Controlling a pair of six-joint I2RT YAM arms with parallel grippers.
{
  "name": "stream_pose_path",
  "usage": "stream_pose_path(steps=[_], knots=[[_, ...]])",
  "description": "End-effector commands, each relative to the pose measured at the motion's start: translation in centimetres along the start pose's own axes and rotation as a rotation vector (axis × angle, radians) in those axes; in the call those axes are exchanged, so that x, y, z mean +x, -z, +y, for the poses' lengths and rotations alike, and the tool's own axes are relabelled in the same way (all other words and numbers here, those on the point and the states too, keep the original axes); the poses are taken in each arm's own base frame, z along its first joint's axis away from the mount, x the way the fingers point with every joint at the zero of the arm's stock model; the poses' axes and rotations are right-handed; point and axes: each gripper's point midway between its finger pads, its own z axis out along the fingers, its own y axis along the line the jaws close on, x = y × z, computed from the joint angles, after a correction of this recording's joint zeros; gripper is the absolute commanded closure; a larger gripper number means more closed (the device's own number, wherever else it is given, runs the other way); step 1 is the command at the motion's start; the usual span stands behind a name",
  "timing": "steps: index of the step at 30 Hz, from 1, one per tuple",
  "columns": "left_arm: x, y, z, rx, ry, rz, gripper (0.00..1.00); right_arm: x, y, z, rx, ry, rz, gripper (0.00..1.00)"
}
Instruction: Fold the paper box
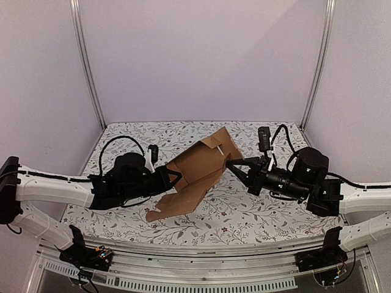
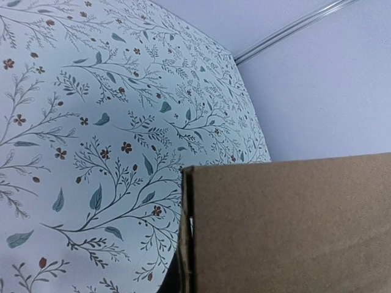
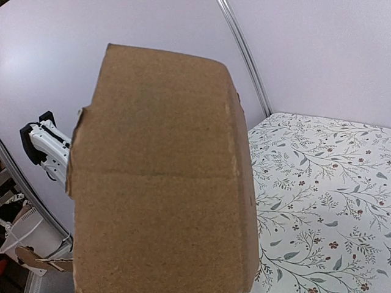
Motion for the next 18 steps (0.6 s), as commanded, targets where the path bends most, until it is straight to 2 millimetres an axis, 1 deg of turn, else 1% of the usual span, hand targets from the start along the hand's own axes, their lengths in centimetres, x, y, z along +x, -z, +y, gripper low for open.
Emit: stream_pose_path(steps=[1,5,7,13,18], knots=[[-0.7,0.5,-0.7,0.044,0.003,-0.012,1.00,-1.2,-0.6,0.0,0.040,0.015,-0.047,1.00],[-0.8,0.5,-1.2,0.063,-0.024,-0.014,1.00,-1.1,-1.1,0.2,0.042,0.013,-0.039,1.00],[-0.9,0.5,-1.3,0.065,-0.049,-0.017,1.00,-0.6,-1.5,0.2,0.051,0.012,-0.013,1.00],[-1.2,0.4,-1.2,0.039,-0.114,-0.017,1.00,1.9,-2.3,-0.5,0.102,0.036,0.102,1.00],[-1.9,0.6,-1.2,0.036,-0.129,-0.028,1.00,4.5,-1.5,-2.1,0.192,0.082,0.216,1.00]])
